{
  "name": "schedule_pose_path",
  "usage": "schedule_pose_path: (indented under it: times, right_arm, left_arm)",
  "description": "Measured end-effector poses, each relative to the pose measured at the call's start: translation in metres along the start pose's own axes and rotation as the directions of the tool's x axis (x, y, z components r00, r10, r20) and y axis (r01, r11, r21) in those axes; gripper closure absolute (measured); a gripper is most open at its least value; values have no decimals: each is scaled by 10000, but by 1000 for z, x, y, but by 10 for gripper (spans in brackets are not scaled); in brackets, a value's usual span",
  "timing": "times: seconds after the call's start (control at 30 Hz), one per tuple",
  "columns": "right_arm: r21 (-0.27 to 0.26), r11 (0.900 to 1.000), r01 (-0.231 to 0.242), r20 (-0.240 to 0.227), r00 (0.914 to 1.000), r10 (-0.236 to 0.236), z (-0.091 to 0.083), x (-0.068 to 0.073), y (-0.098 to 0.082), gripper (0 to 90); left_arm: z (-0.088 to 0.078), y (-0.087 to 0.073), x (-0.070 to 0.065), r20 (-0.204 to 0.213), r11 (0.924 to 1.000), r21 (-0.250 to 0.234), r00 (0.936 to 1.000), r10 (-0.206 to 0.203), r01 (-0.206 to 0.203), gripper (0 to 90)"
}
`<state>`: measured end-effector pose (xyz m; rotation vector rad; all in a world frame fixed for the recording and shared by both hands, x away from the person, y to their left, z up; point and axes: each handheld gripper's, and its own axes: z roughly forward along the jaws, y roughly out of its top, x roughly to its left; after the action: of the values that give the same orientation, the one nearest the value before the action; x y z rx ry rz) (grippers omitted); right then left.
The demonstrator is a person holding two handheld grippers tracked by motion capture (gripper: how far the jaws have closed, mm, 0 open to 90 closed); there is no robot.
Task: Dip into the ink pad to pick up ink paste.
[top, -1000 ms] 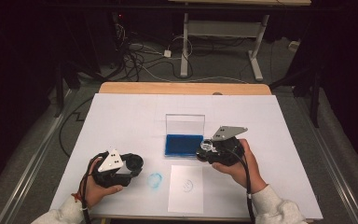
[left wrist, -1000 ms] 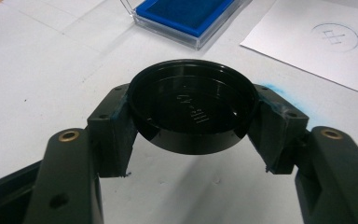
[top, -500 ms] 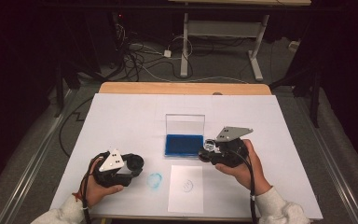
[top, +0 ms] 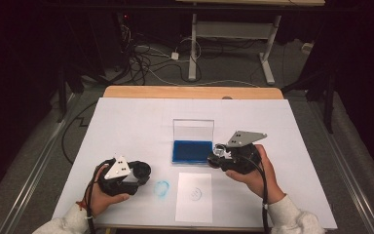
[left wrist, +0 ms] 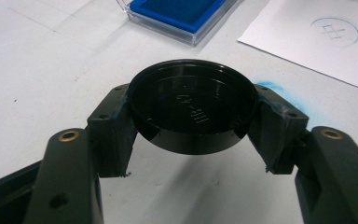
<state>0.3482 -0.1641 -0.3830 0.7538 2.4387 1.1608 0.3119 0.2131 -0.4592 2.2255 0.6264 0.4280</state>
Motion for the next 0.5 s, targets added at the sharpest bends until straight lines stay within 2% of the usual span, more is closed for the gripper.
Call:
schedule_pose_path:
  times: [0.13,0.17,0.23,0.3,0.33,0.5]
  right_arm:
    - [-99,10000,-6,7,10000,6,-1,0,1,573]
    - [-132,9999,-8,22,10000,8,-2,0,1,572]
    - [-190,9998,-15,9,10000,15,-3,-1,2,572]
    - [-272,9996,-49,12,10000,50,-5,-1,3,573]
    - [-301,9995,-35,16,10000,35,-6,-1,3,573]
    - [-433,9991,-38,0,10000,38,-7,0,6,572]
  left_arm:
    - [3,3,-1,73,10000,20,9999,89,-89,367]
    - [4,4,-3,104,9999,-129,9999,-103,105,367]
    - [6,5,-4,128,9999,-148,9999,-84,85,367]
    - [7,7,-4,175,9999,-157,9998,-41,43,367]
    - [7,8,-4,157,9998,-28,9997,184,-184,367]
    - [10,12,-6,281,9997,-47,9993,251,-250,367]
